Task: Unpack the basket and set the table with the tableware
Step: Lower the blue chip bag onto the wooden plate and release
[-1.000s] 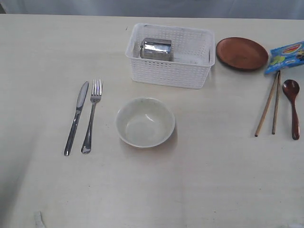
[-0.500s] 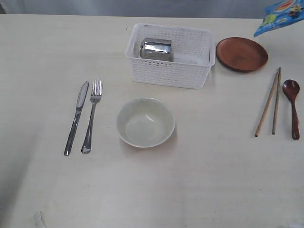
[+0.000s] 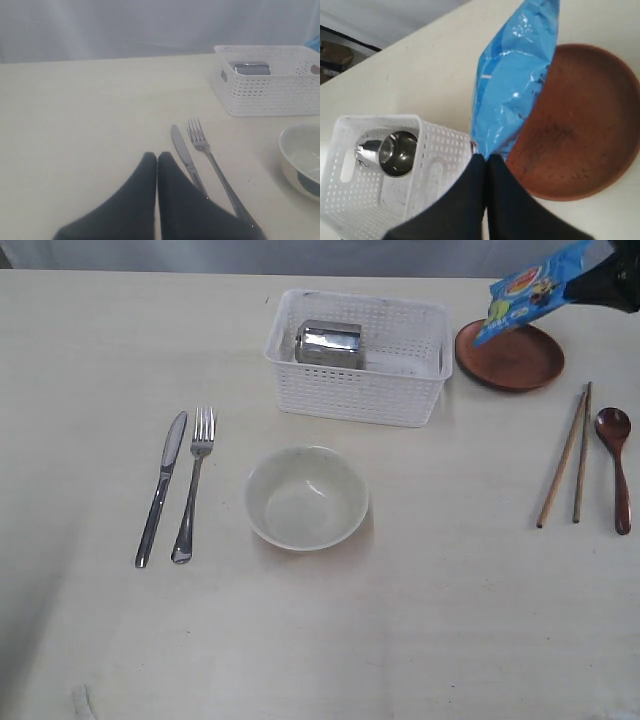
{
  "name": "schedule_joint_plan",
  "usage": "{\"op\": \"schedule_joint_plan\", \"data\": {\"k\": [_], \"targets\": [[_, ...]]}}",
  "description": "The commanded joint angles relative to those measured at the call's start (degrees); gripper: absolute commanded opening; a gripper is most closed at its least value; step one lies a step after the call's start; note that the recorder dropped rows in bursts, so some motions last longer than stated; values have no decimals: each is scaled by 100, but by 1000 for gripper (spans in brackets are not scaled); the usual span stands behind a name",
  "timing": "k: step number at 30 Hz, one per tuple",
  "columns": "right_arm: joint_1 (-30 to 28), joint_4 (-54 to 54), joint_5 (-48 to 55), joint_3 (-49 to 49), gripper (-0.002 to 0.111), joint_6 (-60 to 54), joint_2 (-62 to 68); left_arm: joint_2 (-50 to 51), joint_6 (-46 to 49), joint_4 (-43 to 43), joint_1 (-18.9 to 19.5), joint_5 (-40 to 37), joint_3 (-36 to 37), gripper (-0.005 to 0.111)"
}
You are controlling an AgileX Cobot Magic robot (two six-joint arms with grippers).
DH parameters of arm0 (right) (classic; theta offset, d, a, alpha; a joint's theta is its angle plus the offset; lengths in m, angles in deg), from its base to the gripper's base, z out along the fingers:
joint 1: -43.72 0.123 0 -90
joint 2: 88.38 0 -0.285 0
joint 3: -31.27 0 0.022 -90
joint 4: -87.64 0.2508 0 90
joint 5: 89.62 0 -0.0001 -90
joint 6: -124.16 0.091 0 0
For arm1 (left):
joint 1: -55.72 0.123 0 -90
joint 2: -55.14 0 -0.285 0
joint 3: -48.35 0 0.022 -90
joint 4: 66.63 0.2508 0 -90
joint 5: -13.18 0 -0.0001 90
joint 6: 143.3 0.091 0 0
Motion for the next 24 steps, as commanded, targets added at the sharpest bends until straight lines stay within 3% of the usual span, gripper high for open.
{"op": "schedule_joint_plan", "data": {"k": [1, 9, 16, 21, 24], "targets": [[7, 41, 231, 5, -1, -148, 491, -19, -15, 2, -33, 10, 18, 0], [-14, -27, 138, 5, 0, -148, 753, -19, -15, 2, -33, 10, 18, 0], [-14, -1177, -94, 5, 0, 439, 608, -19, -15, 2, -33, 10, 18, 0], [-14, -1370, -189, 5, 0, 649, 599, -19, -15, 2, -33, 10, 18, 0], [-14, -1348, -319, 5, 12, 649, 557, -19, -15, 2, -33, 10, 18, 0]]}}
